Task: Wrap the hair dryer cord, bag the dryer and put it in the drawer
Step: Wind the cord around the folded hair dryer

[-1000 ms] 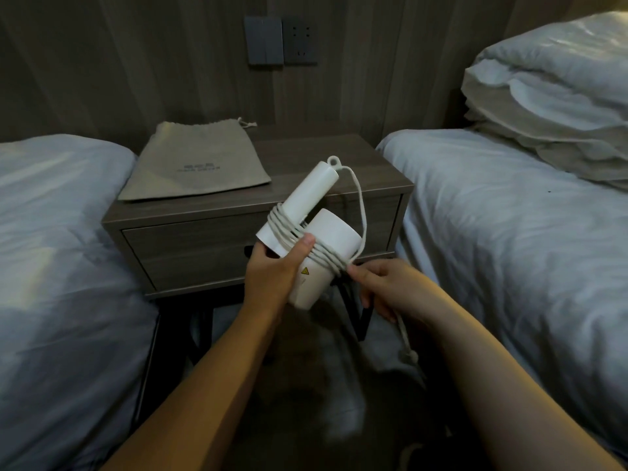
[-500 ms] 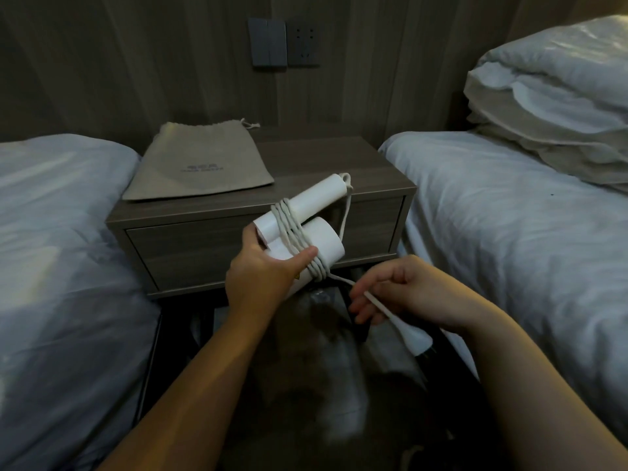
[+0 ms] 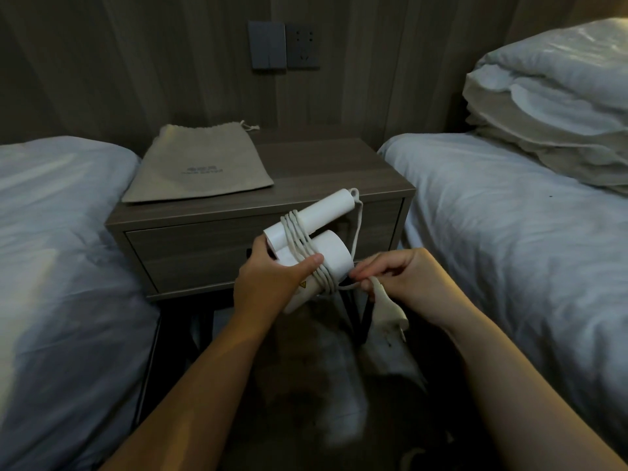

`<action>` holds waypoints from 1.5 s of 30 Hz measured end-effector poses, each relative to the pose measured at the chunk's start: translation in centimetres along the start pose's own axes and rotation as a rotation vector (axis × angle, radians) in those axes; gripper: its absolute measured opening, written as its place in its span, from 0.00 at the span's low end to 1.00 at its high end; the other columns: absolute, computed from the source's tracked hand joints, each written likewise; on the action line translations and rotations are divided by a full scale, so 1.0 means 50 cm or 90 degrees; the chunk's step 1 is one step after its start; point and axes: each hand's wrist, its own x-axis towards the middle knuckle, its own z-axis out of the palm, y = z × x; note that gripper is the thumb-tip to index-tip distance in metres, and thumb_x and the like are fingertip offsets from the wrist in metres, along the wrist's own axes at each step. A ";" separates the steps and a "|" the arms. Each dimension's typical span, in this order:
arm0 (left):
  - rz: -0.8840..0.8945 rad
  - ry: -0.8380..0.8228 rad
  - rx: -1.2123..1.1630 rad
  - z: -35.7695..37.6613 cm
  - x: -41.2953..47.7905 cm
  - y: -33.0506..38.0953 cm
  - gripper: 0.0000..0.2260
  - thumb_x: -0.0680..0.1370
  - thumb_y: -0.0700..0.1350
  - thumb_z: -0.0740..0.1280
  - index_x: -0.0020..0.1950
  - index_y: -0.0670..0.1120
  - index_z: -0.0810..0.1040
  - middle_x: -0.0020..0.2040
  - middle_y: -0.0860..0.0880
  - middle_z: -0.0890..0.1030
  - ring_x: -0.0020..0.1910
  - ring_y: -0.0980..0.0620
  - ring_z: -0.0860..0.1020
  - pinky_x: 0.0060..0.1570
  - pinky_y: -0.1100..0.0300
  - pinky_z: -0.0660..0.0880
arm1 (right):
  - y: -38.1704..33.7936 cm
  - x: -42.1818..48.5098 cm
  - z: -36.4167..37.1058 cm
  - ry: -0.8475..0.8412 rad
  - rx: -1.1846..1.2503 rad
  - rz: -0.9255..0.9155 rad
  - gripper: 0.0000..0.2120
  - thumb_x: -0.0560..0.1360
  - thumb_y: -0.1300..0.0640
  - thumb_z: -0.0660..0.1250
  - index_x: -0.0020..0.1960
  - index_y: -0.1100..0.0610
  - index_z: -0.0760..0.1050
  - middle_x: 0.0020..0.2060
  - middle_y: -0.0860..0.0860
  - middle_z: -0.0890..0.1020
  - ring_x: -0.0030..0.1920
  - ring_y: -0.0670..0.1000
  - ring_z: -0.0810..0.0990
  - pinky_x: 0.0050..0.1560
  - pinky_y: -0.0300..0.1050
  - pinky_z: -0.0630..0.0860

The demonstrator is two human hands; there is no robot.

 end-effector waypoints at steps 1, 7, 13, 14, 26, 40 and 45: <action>-0.001 -0.003 -0.002 0.002 0.000 -0.001 0.32 0.59 0.62 0.74 0.60 0.56 0.68 0.43 0.62 0.73 0.43 0.63 0.73 0.35 0.62 0.71 | 0.003 0.000 0.003 0.026 0.014 0.015 0.09 0.67 0.67 0.73 0.36 0.53 0.85 0.39 0.50 0.87 0.41 0.45 0.84 0.41 0.32 0.77; -0.016 -0.008 0.001 0.011 -0.001 -0.004 0.30 0.59 0.63 0.74 0.56 0.55 0.70 0.43 0.60 0.75 0.42 0.60 0.76 0.38 0.58 0.76 | 0.001 0.000 0.015 0.109 0.079 0.072 0.06 0.69 0.64 0.72 0.34 0.57 0.80 0.26 0.51 0.84 0.27 0.45 0.81 0.31 0.35 0.78; -0.086 -0.038 -0.086 0.010 0.003 -0.007 0.30 0.56 0.63 0.74 0.54 0.57 0.71 0.48 0.57 0.78 0.47 0.55 0.78 0.48 0.50 0.78 | 0.006 0.002 0.033 0.208 0.203 0.112 0.10 0.70 0.60 0.72 0.31 0.59 0.79 0.22 0.51 0.79 0.22 0.45 0.75 0.26 0.36 0.74; -0.093 -0.041 -0.098 0.009 0.004 -0.008 0.29 0.57 0.63 0.74 0.55 0.57 0.71 0.49 0.56 0.79 0.48 0.55 0.78 0.48 0.50 0.78 | 0.007 0.002 0.037 0.224 0.217 0.112 0.11 0.70 0.59 0.72 0.30 0.58 0.78 0.22 0.51 0.79 0.22 0.45 0.74 0.26 0.36 0.73; 0.000 -0.021 -0.019 0.020 -0.022 0.007 0.34 0.58 0.63 0.74 0.61 0.55 0.69 0.44 0.61 0.76 0.43 0.60 0.77 0.44 0.54 0.79 | 0.006 0.002 0.054 0.338 0.363 0.287 0.12 0.70 0.56 0.73 0.31 0.59 0.78 0.22 0.51 0.78 0.20 0.44 0.73 0.21 0.35 0.71; 0.119 -0.088 0.153 0.028 -0.033 0.021 0.32 0.54 0.68 0.71 0.54 0.59 0.67 0.39 0.61 0.73 0.39 0.59 0.75 0.36 0.61 0.72 | -0.007 0.003 0.022 0.156 -0.157 0.155 0.04 0.72 0.62 0.69 0.39 0.59 0.79 0.24 0.51 0.80 0.23 0.42 0.76 0.25 0.33 0.72; 0.073 -0.148 0.069 0.027 -0.038 0.032 0.31 0.51 0.70 0.69 0.50 0.64 0.67 0.41 0.64 0.75 0.40 0.66 0.74 0.33 0.66 0.69 | -0.004 0.007 0.035 0.218 -0.384 0.037 0.09 0.66 0.53 0.75 0.41 0.49 0.76 0.34 0.43 0.76 0.35 0.41 0.74 0.35 0.33 0.68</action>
